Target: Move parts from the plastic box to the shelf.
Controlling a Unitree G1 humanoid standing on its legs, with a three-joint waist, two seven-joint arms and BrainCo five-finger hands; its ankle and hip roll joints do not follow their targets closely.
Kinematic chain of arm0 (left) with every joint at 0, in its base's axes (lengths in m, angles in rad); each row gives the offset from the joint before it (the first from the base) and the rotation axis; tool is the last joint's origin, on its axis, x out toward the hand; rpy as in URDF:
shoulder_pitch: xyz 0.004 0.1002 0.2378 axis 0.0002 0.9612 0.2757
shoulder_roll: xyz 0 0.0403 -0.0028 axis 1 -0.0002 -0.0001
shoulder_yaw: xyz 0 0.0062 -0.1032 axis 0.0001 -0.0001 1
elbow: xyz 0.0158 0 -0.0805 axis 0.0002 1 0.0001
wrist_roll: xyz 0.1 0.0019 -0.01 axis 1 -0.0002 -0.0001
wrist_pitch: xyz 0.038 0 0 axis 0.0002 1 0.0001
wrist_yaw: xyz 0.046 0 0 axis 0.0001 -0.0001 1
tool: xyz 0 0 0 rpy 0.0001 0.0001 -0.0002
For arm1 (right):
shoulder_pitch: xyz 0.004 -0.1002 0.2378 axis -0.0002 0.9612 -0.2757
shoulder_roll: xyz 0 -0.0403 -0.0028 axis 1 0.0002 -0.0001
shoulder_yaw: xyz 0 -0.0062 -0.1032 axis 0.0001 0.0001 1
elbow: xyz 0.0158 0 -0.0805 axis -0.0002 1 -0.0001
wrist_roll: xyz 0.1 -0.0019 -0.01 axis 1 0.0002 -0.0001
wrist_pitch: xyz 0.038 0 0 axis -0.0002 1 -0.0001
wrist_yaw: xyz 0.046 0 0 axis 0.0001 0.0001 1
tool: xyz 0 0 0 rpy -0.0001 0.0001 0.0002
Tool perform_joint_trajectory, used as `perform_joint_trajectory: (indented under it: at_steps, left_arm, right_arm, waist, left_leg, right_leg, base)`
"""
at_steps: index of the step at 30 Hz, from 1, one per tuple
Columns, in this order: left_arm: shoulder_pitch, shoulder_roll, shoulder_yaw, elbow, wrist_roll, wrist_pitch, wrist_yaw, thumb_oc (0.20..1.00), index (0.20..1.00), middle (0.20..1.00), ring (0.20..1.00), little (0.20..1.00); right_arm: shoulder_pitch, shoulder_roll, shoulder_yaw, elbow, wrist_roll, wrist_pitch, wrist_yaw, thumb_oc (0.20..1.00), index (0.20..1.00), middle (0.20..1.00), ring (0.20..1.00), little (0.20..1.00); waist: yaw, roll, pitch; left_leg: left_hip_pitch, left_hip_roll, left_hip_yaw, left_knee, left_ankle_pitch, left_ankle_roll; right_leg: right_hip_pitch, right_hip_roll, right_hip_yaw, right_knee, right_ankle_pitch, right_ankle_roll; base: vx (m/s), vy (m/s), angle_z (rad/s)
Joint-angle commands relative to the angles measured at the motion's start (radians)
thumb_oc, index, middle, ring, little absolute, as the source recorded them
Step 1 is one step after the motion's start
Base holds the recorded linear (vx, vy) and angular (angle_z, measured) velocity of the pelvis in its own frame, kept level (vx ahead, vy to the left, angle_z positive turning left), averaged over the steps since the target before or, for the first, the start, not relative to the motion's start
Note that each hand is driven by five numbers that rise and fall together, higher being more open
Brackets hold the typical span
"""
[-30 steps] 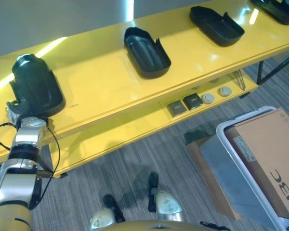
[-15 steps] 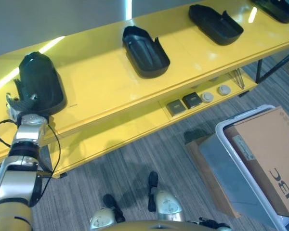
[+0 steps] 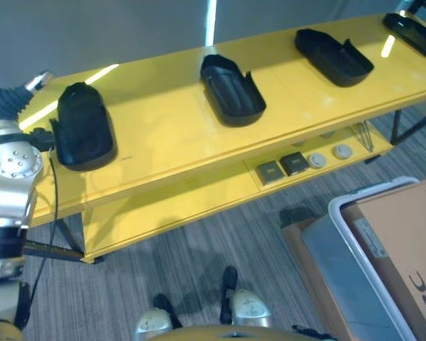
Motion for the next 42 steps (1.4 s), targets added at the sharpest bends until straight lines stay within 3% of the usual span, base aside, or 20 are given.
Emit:
perform_joint_trajectory:
  at_steps: [1,2,3,4,5,6,11,20,29,35,42]
  left_arm:
    - [0.089,-0.049,0.03,-0.079,0.031,-0.081,-0.19,1.0,1.0,1.0,1.0,1.0]
    - [0.115,-0.064,0.035,-0.11,0.034,-0.082,-0.211,1.0,1.0,1.0,1.0,1.0]
    - [0.195,-0.11,0.05,-0.188,-0.003,-0.08,-0.316,0.959,0.959,0.959,0.959,0.959]
    - [0.247,-0.142,0.06,-0.226,-0.029,-0.083,-0.358,0.74,0.74,0.74,0.74,0.74]
    - [0.267,-0.151,0.059,-0.234,-0.034,-0.089,-0.376,0.614,0.614,0.614,0.614,0.614]
    - [0.325,-0.179,0.059,-0.263,-0.065,-0.091,-0.435,0.203,0.203,0.203,0.203,0.203]
    - [0.454,-0.254,0.008,-0.259,-0.125,-0.072,-0.449,0.2,0.2,0.2,0.2,0.2]
    - [0.468,-0.281,-0.142,-0.165,-0.159,-0.157,-0.404,0.2,0.2,0.2,0.2,0.2]
    - [0.307,-0.32,-0.243,0.009,-0.138,-0.247,-0.215,0.2,0.2,0.2,0.2,0.2]
    - [0.196,-0.355,-0.253,0.173,-0.117,-0.245,-0.102,0.2,0.2,0.2,0.2,0.2]
    - [0.147,-0.375,-0.248,0.299,-0.089,-0.243,-0.059,0.2,0.2,0.2,0.2,0.2]
  right_arm:
    - [0.071,0.026,-0.02,0.031,-0.03,0.01,-0.021,1.0,1.0,1.0,1.0,1.0]
    - [0.076,0.03,-0.024,0.029,-0.034,0.01,-0.021,1.0,1.0,1.0,1.0,1.0]
    - [0.093,0.042,-0.042,0.022,-0.046,0.007,-0.021,1.0,1.0,1.0,1.0,1.0]
    - [0.102,0.045,-0.047,0.018,-0.048,0.004,-0.022,1.0,1.0,1.0,1.0,1.0]
    - [0.105,0.046,-0.049,0.016,-0.049,0.003,-0.022,1.0,1.0,1.0,1.0,1.0]
    - [0.114,0.051,-0.056,0.014,-0.045,-0.002,-0.028,1.0,1.0,1.0,1.0,1.0]
    - [0.132,0.046,-0.057,-0.001,-0.029,0.002,-0.033,1.0,1.0,1.0,1.0,1.0]
    - [0.092,0.036,-0.015,0.079,0.015,-0.047,-0.04,1.0,1.0,1.0,1.0,1.0]
    - [0.06,0.027,0.029,0.129,-0.009,-0.063,-0.033,1.0,1.0,1.0,1.0,1.0]
    - [0.058,0.016,0.032,0.162,-0.047,-0.08,-0.011,1.0,1.0,1.0,1.0,1.0]
    - [0.056,0.009,0.026,0.191,-0.068,-0.105,0.006,1.0,1.0,1.0,1.0,1.0]
  waist:
    - [0.037,0.011,-0.066]
    - [0.041,0.011,-0.066]
    - [0.056,0.011,-0.068]
    - [0.064,0.011,-0.069]
    - [0.067,0.011,-0.069]
    - [0.078,0.013,-0.07]
    - [0.1,0.018,-0.071]
    - [0.109,0.024,-0.064]
    - [0.058,0.013,-0.076]
    - [0.019,0.002,-0.085]
    - [0.001,-0.002,-0.086]
  left_leg:
    - [-0.074,0.047,-0.063,0.072,-0.057,0.0]
    - [-0.074,0.045,-0.066,0.07,-0.057,0.0]
    - [-0.071,0.041,-0.075,0.065,-0.057,0.0]
    - [-0.07,0.038,-0.08,0.06,-0.057,0.0]
    - [-0.069,0.038,-0.081,0.059,-0.056,0.0]
    - [-0.068,0.035,-0.085,0.053,-0.053,-0.002]
    - [-0.065,0.029,-0.091,0.039,-0.048,-0.003]
    - [-0.066,0.025,-0.091,0.034,-0.046,0.001]
    - [-0.043,0.033,-0.055,0.031,-0.048,0.001]
    - [-0.032,0.041,-0.031,0.039,-0.053,0.0]
    - [-0.036,0.048,-0.02,0.053,-0.057,-0.001]
  right_leg:
    - [0.039,-0.101,0.013,0.062,-0.146,0.132]
    - [0.041,-0.101,0.01,0.06,-0.145,0.133]
    - [0.049,-0.102,0.002,0.053,-0.142,0.136]
    - [0.053,-0.102,-0.002,0.049,-0.14,0.137]
    - [0.054,-0.102,-0.005,0.047,-0.139,0.138]
    - [0.058,-0.102,-0.011,0.04,-0.135,0.14]
    - [0.066,-0.105,-0.025,0.027,-0.124,0.144]
    - [0.059,-0.105,-0.03,0.033,-0.119,0.141]
    - [0.058,-0.103,-0.006,0.036,-0.119,0.14]
    - [0.052,-0.098,0.016,0.043,-0.123,0.138]
    - [0.043,-0.096,0.03,0.05,-0.129,0.136]
  base:
    - [0.01,0.003,0.14]
    - [0.01,0.003,0.17]
    - [0.01,0.002,0.15]
    - [0.0,0.001,0.08]
    - [-0.01,0.003,0.05]
    - [-0.01,0.004,0.05]
    - [-0.02,0.01,0.14]
    - [-0.01,0.002,0.01]
    - [0.02,-0.003,-0.04]
    - [0.03,-0.014,-0.12]
    - [0.01,-0.009,-0.05]
